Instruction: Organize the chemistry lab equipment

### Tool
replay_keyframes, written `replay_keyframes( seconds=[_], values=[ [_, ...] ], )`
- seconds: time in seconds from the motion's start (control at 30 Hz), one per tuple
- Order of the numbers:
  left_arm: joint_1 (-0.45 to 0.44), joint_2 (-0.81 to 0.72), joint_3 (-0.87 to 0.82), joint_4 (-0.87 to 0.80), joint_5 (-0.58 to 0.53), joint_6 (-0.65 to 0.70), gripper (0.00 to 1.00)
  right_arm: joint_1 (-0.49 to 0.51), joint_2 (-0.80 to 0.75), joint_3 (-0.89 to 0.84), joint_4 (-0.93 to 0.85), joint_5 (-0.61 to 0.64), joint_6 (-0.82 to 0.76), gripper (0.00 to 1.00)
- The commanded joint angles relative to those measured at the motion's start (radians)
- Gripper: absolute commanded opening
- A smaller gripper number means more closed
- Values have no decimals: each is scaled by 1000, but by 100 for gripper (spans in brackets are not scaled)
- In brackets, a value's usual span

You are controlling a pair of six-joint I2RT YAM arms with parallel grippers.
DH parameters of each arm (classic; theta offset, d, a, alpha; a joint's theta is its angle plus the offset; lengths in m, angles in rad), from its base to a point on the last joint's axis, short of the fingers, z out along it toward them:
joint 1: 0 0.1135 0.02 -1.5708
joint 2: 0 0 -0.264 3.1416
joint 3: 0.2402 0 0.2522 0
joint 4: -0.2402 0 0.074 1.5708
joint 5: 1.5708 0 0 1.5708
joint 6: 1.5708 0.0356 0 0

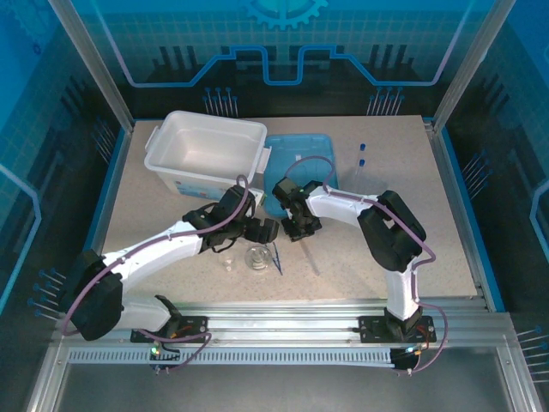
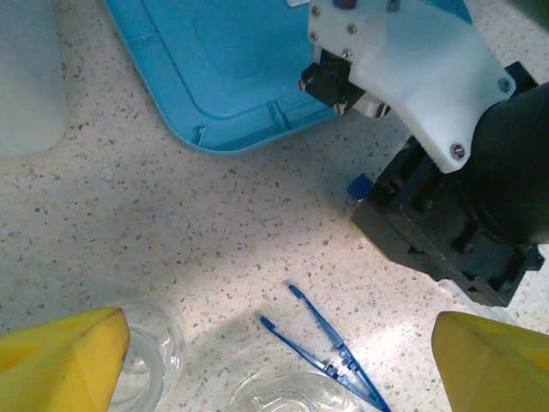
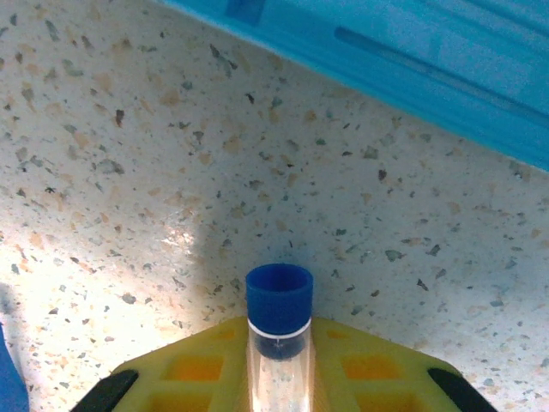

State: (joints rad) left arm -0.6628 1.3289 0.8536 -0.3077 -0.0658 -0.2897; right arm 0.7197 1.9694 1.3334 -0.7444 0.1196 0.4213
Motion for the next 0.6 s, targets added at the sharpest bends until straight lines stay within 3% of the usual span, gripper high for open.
replay_keyframes(
  seconds=[0.0, 0.27, 0.57],
  values=[
    [2, 16, 38, 14, 35, -7, 92, -12, -18, -27, 1, 1, 10, 22],
    [1, 49, 64, 69, 111, -37, 92, -109, -198, -32, 30, -77, 31, 21],
    [0, 116, 82, 190, 276, -122, 92, -191, -337, 21, 103, -157, 113, 21]
  ],
)
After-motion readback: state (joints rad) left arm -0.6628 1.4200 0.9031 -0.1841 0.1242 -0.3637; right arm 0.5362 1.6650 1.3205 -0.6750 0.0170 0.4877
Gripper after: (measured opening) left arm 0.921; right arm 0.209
